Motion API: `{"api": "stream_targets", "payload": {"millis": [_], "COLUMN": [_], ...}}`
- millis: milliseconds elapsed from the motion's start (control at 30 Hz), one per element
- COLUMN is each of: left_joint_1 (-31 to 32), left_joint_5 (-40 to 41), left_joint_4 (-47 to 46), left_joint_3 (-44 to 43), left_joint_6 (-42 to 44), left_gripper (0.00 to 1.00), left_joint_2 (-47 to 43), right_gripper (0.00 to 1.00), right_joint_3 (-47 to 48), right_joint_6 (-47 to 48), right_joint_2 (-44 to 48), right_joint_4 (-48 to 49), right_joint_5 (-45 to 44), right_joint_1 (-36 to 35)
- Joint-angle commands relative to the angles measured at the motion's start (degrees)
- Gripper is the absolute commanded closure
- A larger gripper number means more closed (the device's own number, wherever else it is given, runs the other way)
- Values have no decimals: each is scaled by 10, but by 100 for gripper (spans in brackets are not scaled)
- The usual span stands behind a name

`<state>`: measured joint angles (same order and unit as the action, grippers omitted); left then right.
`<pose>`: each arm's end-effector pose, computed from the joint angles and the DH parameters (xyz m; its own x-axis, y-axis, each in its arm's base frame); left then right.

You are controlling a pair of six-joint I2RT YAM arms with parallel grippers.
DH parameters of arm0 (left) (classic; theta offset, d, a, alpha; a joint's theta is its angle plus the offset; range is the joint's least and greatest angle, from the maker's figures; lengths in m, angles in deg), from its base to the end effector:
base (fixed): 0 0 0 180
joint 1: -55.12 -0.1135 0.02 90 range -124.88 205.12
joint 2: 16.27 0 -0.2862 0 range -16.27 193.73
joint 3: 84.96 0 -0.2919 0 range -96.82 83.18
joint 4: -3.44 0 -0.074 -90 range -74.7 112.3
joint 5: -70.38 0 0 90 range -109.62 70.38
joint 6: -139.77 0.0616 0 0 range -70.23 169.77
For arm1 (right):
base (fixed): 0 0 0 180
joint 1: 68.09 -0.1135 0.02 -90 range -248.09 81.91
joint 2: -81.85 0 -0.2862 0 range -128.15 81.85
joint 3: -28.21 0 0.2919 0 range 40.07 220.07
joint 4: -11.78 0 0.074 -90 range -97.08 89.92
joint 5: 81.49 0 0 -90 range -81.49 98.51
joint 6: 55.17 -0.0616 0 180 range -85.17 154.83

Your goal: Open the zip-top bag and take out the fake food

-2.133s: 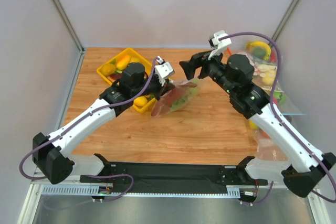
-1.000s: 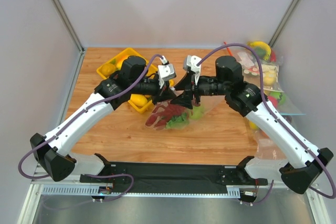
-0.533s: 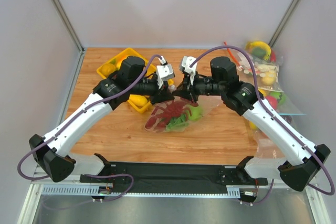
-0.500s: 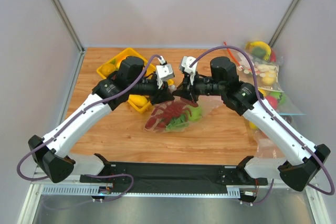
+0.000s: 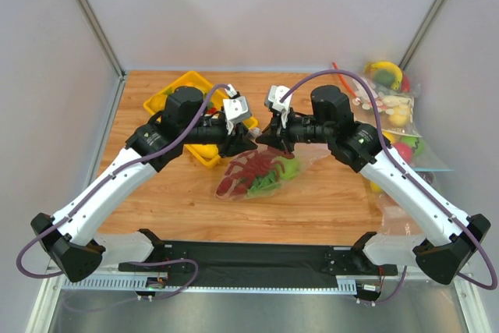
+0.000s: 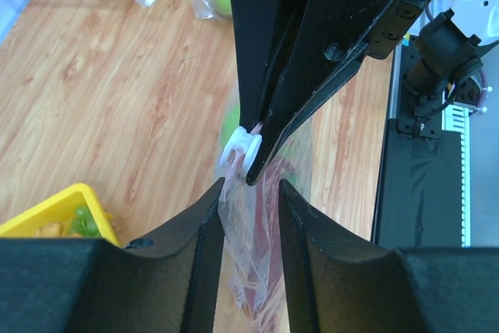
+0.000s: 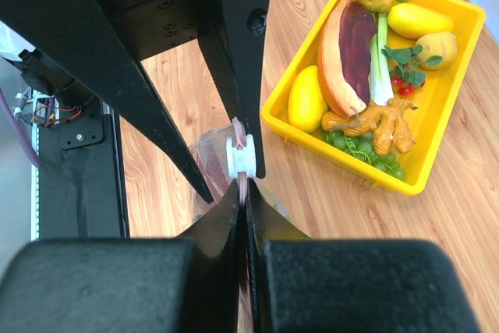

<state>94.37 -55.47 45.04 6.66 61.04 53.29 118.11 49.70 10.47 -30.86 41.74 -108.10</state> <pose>0.2177 -0.2245 0.4279 -0.1121 0.2962 -0.9485 0.9716 0.2326 -0.0422 0.2234 0.2316 0.4261 -0.0662 -0.3358 -0.9396 -0.9704 0.2410 -0.0178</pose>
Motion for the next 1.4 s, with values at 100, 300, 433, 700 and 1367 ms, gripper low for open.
{"api": "stream_targets", "payload": {"millis": [100, 300, 433, 700, 1367], "left_joint_1": [0, 0, 0, 0, -1], "left_joint_5": [-26, -39, -43, -41, -21], "left_joint_4": [-38, -35, -35, -34, -23], "left_joint_3": [11, 11, 11, 13, 7], "left_joint_6": [2, 2, 2, 6, 12], "left_gripper": [67, 100, 100, 100, 100], "left_joint_2": [-6, 2, 1, -3, -1], "right_gripper": [100, 99, 100, 84, 35], "right_joint_3": [-3, -2, -1, 2, -1], "right_joint_6": [11, 14, 14, 5, -32], "right_joint_2": [10, 12, 13, 17, 74], "right_joint_4": [-9, -17, -18, -7, 48], "right_joint_5": [5, 7, 6, -6, 8], "right_joint_1": [-2, -2, -2, -2, -2]}}
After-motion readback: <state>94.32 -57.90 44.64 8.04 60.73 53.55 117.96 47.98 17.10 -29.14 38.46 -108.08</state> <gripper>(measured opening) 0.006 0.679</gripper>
